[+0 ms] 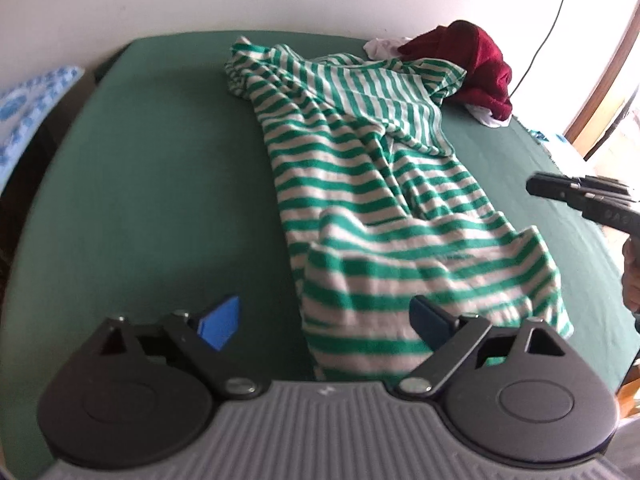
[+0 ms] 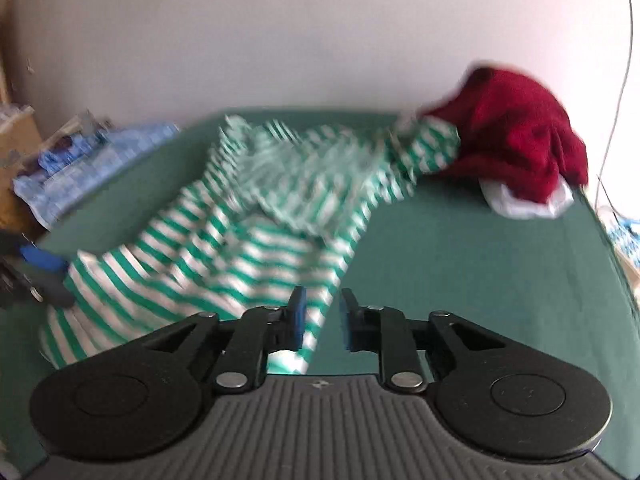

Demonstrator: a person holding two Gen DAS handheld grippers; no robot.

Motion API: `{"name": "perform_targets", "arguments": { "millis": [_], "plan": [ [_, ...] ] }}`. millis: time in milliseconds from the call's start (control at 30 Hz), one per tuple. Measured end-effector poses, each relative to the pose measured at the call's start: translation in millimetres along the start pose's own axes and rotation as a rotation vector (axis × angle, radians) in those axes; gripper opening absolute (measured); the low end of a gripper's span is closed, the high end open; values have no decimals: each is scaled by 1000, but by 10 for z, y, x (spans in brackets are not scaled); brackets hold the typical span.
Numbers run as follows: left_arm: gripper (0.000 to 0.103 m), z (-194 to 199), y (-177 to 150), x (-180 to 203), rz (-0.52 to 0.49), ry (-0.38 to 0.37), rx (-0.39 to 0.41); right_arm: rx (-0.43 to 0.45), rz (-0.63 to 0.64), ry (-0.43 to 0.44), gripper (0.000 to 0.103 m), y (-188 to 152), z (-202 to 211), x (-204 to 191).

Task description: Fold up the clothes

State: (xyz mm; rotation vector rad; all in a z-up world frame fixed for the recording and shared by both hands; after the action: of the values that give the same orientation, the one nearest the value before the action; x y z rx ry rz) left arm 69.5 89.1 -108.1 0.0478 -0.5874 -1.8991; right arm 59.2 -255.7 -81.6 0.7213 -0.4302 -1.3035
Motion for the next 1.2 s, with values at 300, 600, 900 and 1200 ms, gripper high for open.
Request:
{"name": "perform_targets", "arguments": {
  "millis": [300,600,900,1200],
  "plan": [
    [94,57,-220,39,-60,-41,-41,-112,222,529,33,336,-498,-1245],
    [96,44,-226,165,-57,-56,18,-189,229,557,4,454,-737,-1200],
    [96,3,-134,118,-57,-110,9,-149,64,483,10,536,-693,-780],
    [61,-145,-214,-29,44,-286,1,-172,-248,262,41,-17,45,168]
  ]
}}
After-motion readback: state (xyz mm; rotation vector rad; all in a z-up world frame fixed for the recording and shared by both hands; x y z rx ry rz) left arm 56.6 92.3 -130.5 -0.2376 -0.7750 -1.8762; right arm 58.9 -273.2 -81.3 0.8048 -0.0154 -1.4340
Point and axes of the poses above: each gripper's, at about its wrist camera, not at the fingertips, and z roughly against the way its jaws point, x to its right, y to its top, the point moved 4 cm from there along -z, roughly the way its jaws point, and after that the axes turned 11 degrees about -x, right-handed, at the moved point
